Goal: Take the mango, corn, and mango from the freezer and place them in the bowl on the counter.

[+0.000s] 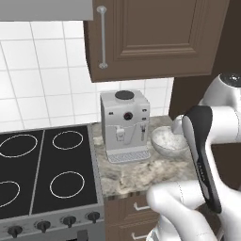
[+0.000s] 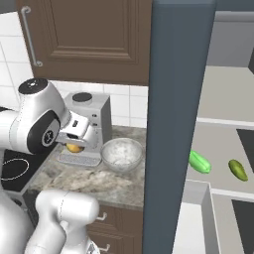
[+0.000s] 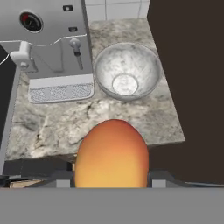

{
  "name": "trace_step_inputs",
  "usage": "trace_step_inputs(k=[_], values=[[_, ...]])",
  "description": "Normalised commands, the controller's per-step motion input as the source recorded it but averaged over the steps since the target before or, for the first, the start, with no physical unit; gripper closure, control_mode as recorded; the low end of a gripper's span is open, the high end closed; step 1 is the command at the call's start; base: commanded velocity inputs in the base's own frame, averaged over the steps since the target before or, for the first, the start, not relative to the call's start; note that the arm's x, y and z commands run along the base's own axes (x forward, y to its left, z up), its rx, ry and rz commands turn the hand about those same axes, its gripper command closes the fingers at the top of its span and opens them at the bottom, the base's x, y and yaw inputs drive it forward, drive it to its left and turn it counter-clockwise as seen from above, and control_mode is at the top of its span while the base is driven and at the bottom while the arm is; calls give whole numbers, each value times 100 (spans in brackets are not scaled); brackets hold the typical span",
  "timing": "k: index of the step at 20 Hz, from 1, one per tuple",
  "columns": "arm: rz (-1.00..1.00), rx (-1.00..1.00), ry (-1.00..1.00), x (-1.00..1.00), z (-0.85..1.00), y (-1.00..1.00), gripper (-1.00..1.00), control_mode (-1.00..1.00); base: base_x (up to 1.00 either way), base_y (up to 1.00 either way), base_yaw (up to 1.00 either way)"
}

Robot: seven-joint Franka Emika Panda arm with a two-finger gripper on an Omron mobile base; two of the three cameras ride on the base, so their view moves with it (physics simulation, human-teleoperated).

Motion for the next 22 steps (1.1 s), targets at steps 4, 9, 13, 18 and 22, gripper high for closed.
trace_step_inputs(k=[4,9,13,18,22], values=[[-1,0,0,67,-7,-19,100,-100,0,0,0],[0,0,1,50,-35,-14,100,-100,0,0,0],[0,0,1,42,-58,-22,100,-100,0,0,0],[0,0,1,37,-53,-23,100,-100,0,0,0],[0,0,2,27,-46,-24,100,-100,0,0,0]])
